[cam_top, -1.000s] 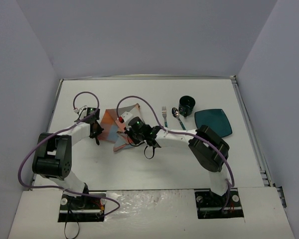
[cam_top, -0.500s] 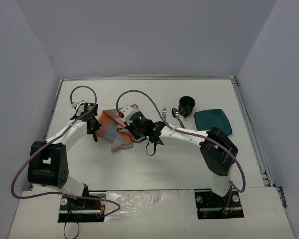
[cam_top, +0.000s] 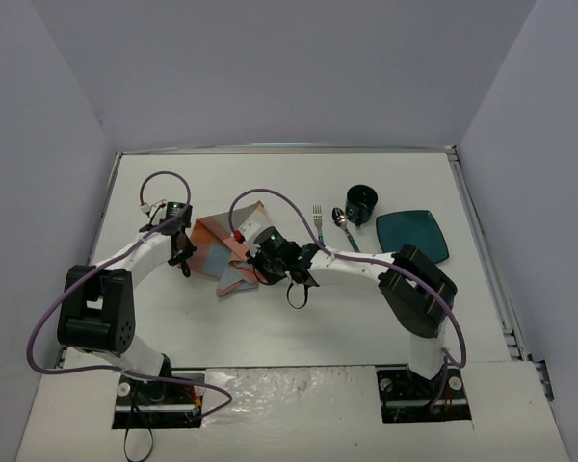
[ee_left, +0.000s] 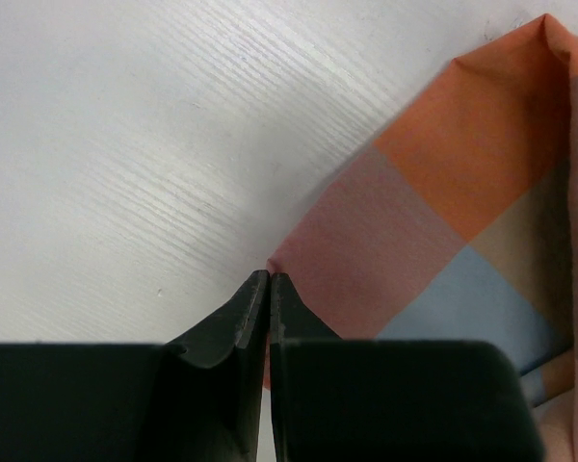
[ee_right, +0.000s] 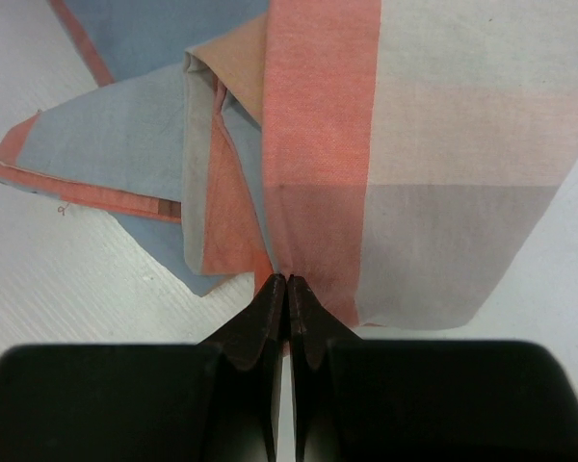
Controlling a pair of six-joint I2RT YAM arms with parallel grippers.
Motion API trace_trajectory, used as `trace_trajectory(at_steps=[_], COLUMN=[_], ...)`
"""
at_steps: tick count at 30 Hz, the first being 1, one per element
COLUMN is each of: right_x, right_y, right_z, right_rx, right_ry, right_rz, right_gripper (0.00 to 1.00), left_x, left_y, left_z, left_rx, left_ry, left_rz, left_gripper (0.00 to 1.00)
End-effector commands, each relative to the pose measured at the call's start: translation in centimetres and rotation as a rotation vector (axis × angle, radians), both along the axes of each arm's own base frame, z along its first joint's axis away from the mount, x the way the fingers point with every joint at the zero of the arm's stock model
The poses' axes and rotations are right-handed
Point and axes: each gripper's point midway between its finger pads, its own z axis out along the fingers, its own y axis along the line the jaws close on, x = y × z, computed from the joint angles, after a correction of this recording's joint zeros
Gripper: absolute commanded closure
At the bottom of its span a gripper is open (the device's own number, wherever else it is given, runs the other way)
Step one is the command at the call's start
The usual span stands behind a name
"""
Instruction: Set the dinner table for one person
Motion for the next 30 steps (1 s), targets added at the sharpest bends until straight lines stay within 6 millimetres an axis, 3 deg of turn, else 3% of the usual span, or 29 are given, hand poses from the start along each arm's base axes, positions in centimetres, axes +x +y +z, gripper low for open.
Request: trace_trajectory(at_steps=[1,7,16,26,30], right_x=[1.2,1.8,1.8,0.0,0.2], right_y=[1.3,1.2,-0.5,0.3,-0.1], right_z=[1.1,0.9,2.0,1.9,2.1], right_rx=[0.066,0.067,0.065,0.102,0.107], right_ry=[-0.028,-0.024,-0.029,0.034,0.034], right_rz=[-0.003,-0.011,-0.019,0.073,0.069], right_gripper=[0.96,0.88,0.84,0.77,0.76], left_x=[1.2,1.3,1.3,1.3,1.3], left_y=[-0.3,-0.3,-0.2,-0.3,-0.2], left_z=[1.3,1.5,1.5,1.5,1.7], left_rx=[0.001,0.002,0.005,0.004,0.004], left_ry=[-0.062,-0.067,-0.066,-0.062,-0.067], left_rz=[0.000,-0.004,-0.001,-0.007,-0.008], left_gripper=[1.00,1.00,1.00,1.00,1.00])
